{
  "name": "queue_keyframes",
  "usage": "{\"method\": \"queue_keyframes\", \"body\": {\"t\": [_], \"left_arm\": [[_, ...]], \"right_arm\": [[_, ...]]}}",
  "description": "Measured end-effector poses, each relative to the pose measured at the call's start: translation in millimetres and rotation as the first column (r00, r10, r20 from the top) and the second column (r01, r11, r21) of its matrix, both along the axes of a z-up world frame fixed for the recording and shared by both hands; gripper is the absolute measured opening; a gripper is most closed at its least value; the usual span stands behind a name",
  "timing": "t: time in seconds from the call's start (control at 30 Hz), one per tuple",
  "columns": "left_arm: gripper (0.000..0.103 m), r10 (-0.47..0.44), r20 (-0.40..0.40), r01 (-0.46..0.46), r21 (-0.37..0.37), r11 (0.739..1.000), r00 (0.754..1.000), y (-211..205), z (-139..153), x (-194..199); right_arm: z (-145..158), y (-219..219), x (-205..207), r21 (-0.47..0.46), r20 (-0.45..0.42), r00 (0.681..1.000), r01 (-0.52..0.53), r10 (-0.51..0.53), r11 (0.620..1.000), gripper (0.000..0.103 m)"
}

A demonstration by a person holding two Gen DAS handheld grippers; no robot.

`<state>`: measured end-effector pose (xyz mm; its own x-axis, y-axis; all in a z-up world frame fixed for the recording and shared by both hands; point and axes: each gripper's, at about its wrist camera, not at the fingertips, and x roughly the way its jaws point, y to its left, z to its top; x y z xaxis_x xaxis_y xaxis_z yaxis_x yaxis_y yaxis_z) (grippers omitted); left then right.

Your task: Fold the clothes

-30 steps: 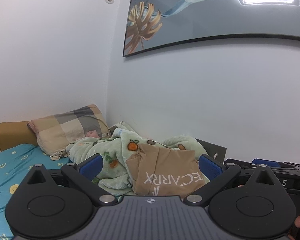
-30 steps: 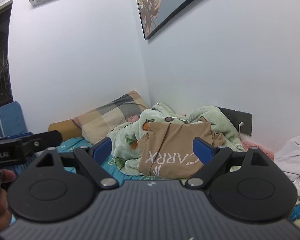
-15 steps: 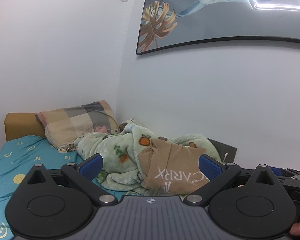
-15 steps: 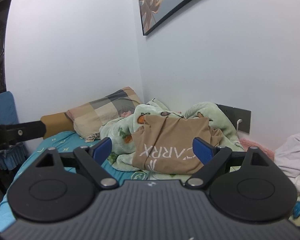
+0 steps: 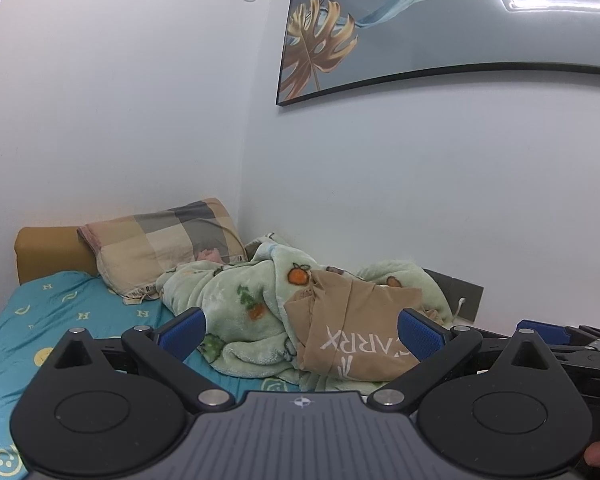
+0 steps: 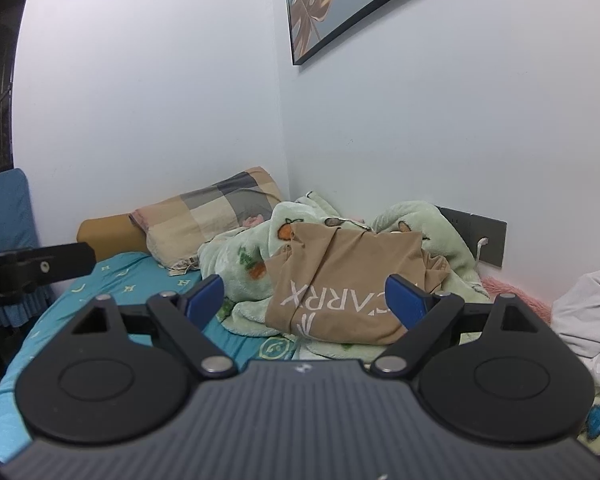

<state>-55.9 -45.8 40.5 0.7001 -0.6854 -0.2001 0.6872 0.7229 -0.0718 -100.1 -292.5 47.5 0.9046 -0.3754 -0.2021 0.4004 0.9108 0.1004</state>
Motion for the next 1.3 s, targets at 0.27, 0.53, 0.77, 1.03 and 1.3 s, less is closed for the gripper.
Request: {"method": "queue_keyframes", "body": {"t": [0.27,0.53,0.77,1.03,1.3], "left_arm": [[0.103,0.011,0.006,-0.011,-0.006,1.000,1.000,4,1,-2],[0.103,0.012,0.007,-0.012,0.000,1.000,1.000,7,3,-2],[0.103,0.026,0.006,-0.026,0.001,1.000,1.000,9,2,-1],[0.103,0.036,0.010,-0.036,0.000,0.999,0.999,13,3,0],[0.103,0.042,0.011,-0.042,-0.001,0.999,0.999,17,3,-1]], "right_arm": [[2,2,-1,-0.009,0.004,1.000,0.007,-0.007,1.000,0.089],[7,3,5,0.000,0.009,1.000,0.000,0.000,1.000,0.089],[7,6,9,-0.013,0.003,1.000,-0.002,0.002,1.000,0.089],[10,6,12,-0.029,0.002,1.000,0.002,-0.002,1.000,0.089],[13,10,9,-0.041,0.005,1.000,0.001,0.000,0.999,0.089]]}}
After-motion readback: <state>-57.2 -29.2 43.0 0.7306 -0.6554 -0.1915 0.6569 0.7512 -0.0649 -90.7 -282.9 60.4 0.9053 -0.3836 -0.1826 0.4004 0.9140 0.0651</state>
